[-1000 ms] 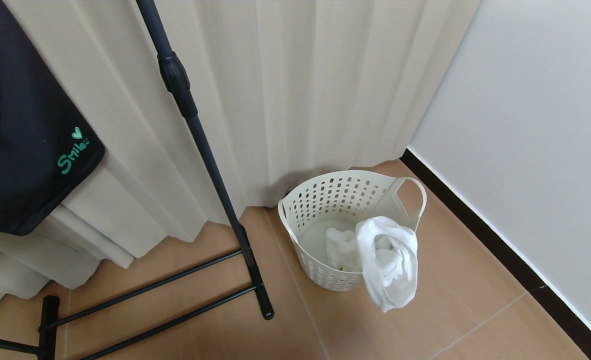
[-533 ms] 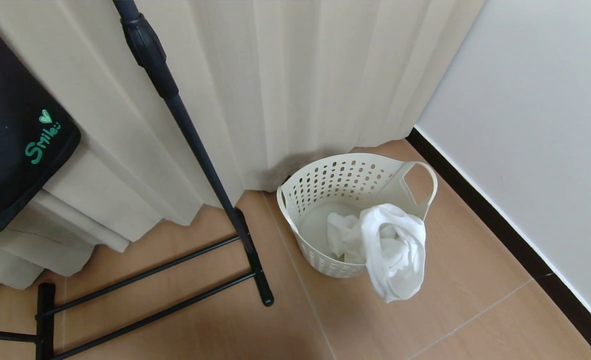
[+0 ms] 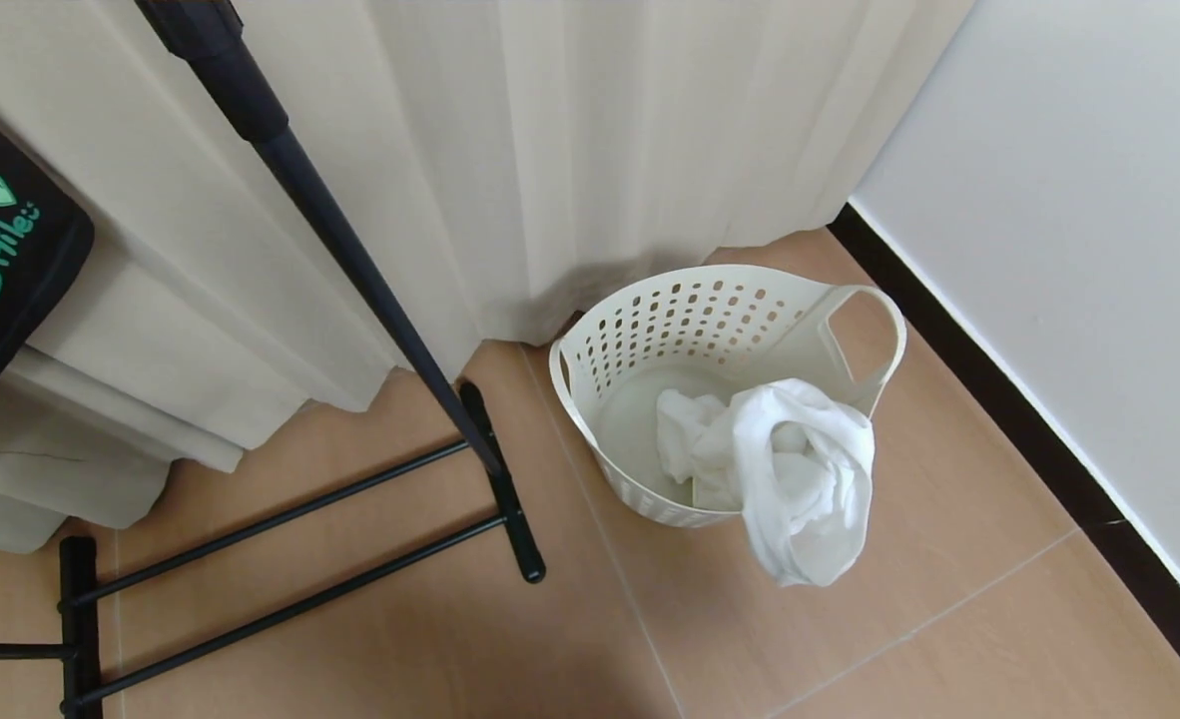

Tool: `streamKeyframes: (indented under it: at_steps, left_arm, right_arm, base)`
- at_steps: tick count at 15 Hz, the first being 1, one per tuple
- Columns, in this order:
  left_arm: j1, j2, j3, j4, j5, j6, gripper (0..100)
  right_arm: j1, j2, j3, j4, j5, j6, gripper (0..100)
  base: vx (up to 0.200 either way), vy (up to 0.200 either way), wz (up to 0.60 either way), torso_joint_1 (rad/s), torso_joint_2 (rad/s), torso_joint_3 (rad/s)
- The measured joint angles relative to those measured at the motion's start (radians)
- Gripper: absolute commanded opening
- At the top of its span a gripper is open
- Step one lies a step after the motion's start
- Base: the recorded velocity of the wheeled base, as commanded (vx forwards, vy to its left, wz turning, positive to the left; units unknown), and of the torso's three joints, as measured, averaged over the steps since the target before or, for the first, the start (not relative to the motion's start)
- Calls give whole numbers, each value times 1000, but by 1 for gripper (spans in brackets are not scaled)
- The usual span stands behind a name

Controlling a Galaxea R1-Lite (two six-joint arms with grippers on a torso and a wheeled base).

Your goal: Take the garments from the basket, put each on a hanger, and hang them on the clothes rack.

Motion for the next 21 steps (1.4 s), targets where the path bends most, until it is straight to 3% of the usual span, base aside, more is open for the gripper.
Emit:
streamKeyframes:
  at_steps: [7,10,13,15,17,19,21]
  left_arm:
    - [-1,0,0,-1,3,1,100]
    - [-1,0,0,-1,6,0,100]
    - [-1,0,0,-2,5,1,100]
    - [-1,0,0,-1,4,1,100]
    - [-1,0,0,-2,4,1,100]
    - [-1,0,0,-1,4,1,100]
    - [-1,0,0,-1,4,1,100]
  right_arm:
    - [-6,27,0,9,-21,-41,100]
    - [-10,208,-21,-49,-32,-142,100]
    - [-9,495,-109,-133,-36,-263,100]
    - [10,715,-216,-178,-43,-403,100]
    - [49,914,-332,-211,-73,-635,100]
    - [116,1085,-418,-226,-160,-903,100]
    - [230,1240,-500,-234,-306,-1028,100]
  base:
    - [0,0,0,2,1,-112]
    - [0,0,0,0,0,0]
    - [0,0,0,0,0,0]
    - [0,0,0,0,0,0]
    - [0,0,0,0,0,0]
    - [0,0,0,0,0,0]
    - [0,0,0,0,0,0]
